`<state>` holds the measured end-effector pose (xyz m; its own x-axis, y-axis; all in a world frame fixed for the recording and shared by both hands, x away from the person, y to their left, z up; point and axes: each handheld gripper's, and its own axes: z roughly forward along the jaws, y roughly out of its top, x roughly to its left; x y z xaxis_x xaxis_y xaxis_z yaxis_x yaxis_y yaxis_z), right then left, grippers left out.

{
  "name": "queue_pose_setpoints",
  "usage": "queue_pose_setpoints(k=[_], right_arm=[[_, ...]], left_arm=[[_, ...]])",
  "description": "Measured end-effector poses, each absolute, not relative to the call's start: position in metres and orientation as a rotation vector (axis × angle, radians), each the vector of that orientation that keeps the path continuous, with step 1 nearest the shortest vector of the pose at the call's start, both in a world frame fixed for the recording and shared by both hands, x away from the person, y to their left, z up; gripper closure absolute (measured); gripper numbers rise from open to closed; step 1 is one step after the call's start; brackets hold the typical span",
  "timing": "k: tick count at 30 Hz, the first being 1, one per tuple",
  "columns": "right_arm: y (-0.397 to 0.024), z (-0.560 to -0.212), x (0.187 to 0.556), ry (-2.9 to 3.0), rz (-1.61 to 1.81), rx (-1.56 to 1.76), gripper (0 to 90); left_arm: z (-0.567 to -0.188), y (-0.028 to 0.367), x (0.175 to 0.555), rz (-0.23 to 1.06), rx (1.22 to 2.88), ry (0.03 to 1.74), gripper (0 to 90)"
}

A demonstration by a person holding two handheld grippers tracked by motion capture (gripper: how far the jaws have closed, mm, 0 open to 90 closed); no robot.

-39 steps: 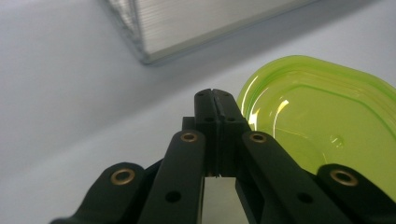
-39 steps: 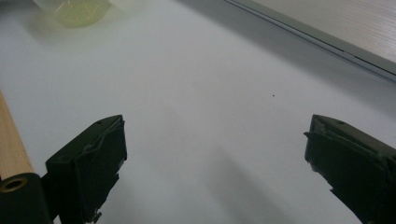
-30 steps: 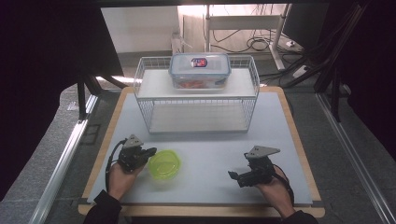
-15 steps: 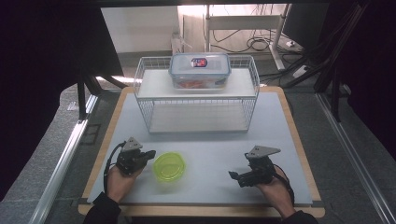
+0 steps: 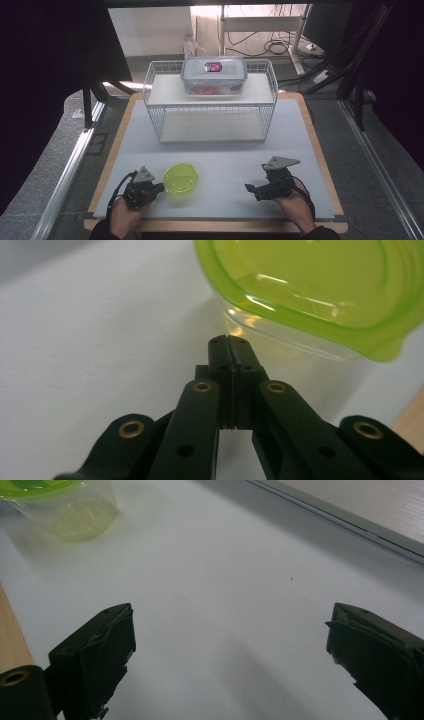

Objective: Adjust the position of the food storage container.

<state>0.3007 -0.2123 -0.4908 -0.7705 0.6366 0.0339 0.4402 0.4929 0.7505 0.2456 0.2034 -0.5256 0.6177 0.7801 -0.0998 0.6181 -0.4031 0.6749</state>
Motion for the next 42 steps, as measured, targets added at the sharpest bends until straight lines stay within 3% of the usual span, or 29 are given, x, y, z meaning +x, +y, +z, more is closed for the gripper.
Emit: queue_pose_setpoints(k=[42], right_arm=[[-0.208,-0.495,0.301,2.521,1.121,0.899,5.4]], left_arm=[[-0.533,0.114,0.287,0.244,2.252,0.882,89.8]])
